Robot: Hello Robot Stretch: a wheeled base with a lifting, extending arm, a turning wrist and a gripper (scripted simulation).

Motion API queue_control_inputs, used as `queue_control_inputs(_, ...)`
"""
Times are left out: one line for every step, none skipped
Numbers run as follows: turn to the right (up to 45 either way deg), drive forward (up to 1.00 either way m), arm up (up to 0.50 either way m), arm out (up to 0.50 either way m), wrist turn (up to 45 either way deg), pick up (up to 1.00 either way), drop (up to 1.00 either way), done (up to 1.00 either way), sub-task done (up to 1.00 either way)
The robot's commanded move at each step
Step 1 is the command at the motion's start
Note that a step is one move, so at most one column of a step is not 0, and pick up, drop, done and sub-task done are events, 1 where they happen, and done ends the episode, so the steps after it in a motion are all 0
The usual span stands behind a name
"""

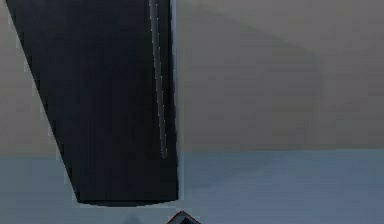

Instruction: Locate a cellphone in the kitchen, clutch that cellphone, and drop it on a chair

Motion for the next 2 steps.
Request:
queue_control_inputs(0.0,0.10,0.00,0.00,0.0,0.00,0.00,0.00,0.00)
queue_control_inputs(-39.0,0.00,0.00,0.00,0.0,0.00,0.00,0.00,0.00)
